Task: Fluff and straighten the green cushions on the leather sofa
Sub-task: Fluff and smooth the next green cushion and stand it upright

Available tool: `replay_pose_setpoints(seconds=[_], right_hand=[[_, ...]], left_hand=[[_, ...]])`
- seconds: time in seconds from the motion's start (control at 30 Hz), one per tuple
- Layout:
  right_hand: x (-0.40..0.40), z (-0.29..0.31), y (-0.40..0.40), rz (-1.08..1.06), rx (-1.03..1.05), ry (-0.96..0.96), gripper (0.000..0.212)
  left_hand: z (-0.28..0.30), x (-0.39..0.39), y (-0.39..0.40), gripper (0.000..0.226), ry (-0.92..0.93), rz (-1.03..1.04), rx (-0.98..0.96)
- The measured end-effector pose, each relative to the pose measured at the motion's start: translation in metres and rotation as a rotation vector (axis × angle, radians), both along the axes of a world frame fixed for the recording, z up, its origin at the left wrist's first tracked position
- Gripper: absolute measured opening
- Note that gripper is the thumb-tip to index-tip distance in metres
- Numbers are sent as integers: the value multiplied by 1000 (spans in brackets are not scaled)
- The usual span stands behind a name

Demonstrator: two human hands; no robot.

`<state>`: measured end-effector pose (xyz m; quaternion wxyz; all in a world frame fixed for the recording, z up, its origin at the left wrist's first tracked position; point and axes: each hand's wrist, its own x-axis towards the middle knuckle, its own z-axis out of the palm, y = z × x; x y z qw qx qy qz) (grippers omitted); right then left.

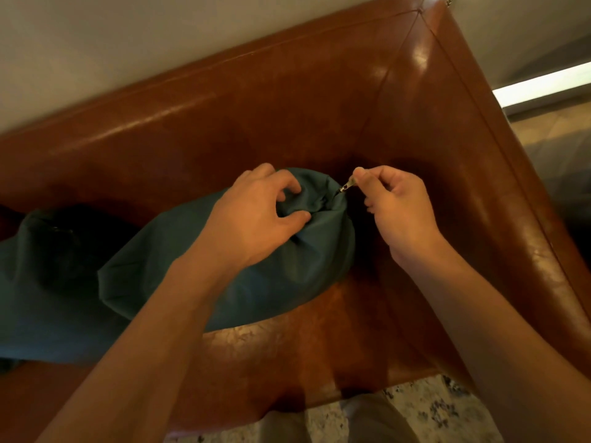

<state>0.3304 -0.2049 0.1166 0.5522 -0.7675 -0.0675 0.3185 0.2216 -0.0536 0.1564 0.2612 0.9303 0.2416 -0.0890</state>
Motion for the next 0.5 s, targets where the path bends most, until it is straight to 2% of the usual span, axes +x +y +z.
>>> replay_pose_setpoints(seconds=[0.13, 0.23, 0.33, 0.4, 0.5], right_hand=[[1, 1, 1, -37, 30, 73, 24], [1, 3, 0, -58, 46, 153, 25], [-1, 6, -2, -69, 28, 191, 20], [-6, 8, -3, -94, -12, 88, 17], [-21, 16, -1, -85, -23, -218, 24]], left_hand=[[-5, 3, -3, 21, -15, -38, 76], [-9, 2, -5, 12, -115, -56, 139], [-14, -4, -5, 6, -288, 118, -18], [-17, -10, -6, 8, -385, 266, -181], [-23, -14, -7, 14, -434, 395, -318]])
